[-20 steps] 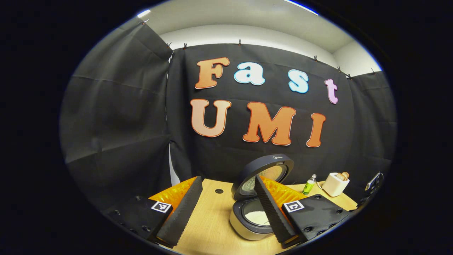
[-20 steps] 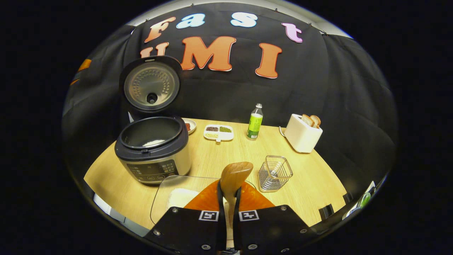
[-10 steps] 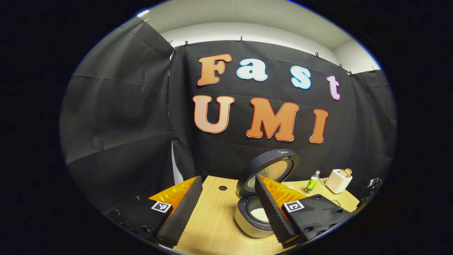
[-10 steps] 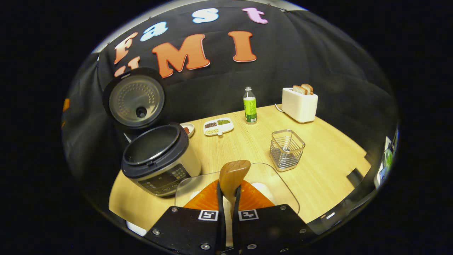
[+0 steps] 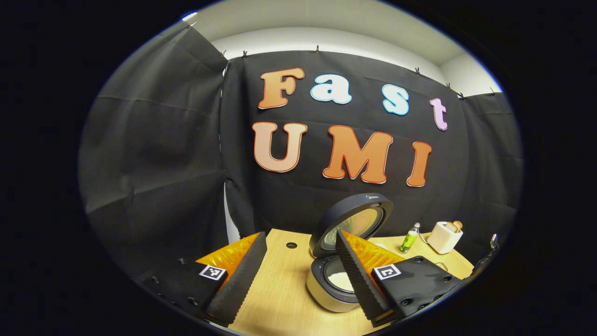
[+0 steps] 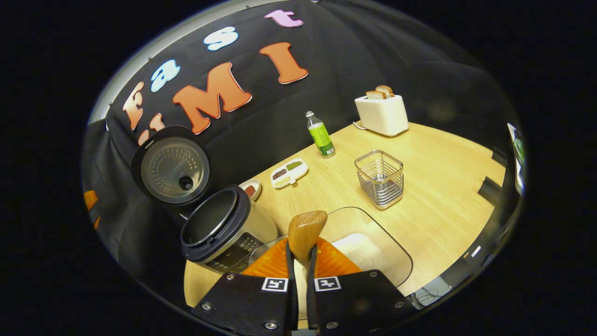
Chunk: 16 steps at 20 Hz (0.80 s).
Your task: Close the left gripper, press the button to open the rice cooker; take a wooden spoon from the chopstick holder with the right hand, scoop a spoonful of rice and pour it into the rice cooker, then put the wooden spoon back into the chopstick holder.
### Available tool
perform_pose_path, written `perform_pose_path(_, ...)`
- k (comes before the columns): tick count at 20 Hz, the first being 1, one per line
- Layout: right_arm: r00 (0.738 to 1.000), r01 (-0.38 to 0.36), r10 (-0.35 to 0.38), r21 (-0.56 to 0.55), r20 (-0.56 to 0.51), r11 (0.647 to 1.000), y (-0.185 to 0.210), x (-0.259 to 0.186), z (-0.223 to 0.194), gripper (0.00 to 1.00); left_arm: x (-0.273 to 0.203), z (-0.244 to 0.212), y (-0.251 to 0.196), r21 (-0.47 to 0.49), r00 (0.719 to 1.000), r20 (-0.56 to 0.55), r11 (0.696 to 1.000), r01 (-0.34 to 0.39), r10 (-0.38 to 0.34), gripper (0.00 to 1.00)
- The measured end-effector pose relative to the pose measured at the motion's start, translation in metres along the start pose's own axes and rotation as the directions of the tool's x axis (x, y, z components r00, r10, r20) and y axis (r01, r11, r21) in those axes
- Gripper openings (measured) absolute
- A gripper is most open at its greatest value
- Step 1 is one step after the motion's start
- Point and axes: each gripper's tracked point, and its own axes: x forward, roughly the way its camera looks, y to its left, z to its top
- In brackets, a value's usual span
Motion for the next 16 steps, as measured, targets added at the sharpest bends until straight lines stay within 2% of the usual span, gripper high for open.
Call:
perform_pose_path(3,0.999,-0.038,0.039,0.074,-0.010,0.997,0.004,0.004,-0.002,0.06,0.001,-0.002,-0.005,-0.003,1.000,-0.004,1.000,0.011,-0.011,0.97)
perform_pose_path(6,0.996,-0.074,0.082,0.202,-0.031,0.976,0.002,0.007,-0.004,0.06,0.001,-0.004,-0.008,-0.006,1.000,-0.010,1.000,0.016,-0.016,0.97)
perform_pose_path(10,0.987,-0.135,0.160,0.378,-0.036,0.916,0.001,0.008,0.000,0.06,0.001,-0.003,-0.008,-0.011,1.000,-0.009,1.000,0.016,-0.016,0.97)
perform_pose_path(16,0.986,-0.139,0.166,0.536,-0.002,0.833,-0.024,0.000,0.022,0.06,0.002,0.003,-0.009,-0.005,1.000,0.008,1.000,0.011,-0.011,0.97)
